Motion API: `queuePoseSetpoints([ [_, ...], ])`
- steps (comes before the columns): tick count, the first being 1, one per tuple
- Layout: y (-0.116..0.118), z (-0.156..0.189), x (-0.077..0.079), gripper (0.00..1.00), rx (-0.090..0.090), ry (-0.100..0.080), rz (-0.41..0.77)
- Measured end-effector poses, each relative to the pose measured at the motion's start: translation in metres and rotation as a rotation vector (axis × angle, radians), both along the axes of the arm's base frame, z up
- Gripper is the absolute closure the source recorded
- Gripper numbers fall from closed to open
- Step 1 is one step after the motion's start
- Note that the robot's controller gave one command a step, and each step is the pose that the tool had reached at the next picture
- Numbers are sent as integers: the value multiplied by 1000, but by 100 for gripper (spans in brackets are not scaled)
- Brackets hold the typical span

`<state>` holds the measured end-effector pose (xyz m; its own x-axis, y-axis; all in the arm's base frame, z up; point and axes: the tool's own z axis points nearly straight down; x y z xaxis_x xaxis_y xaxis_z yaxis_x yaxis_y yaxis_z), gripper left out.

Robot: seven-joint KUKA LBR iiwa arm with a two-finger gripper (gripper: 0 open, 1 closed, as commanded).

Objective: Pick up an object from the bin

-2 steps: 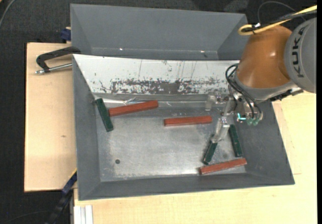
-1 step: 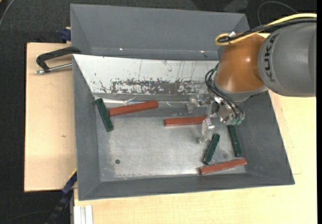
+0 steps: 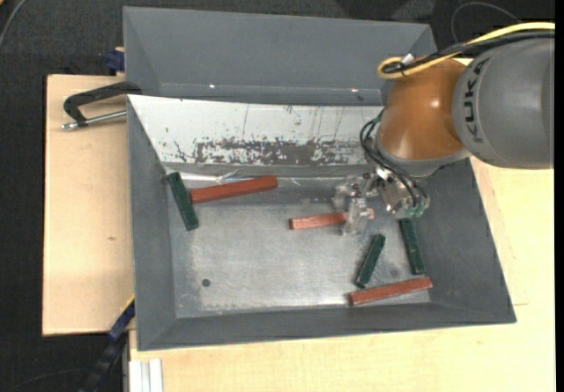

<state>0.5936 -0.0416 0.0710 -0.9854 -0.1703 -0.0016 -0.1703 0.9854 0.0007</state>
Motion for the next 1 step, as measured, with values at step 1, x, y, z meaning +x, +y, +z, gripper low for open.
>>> queuePoseSetpoints([
  [1,2,175,0,100,-1,-16,16],
])
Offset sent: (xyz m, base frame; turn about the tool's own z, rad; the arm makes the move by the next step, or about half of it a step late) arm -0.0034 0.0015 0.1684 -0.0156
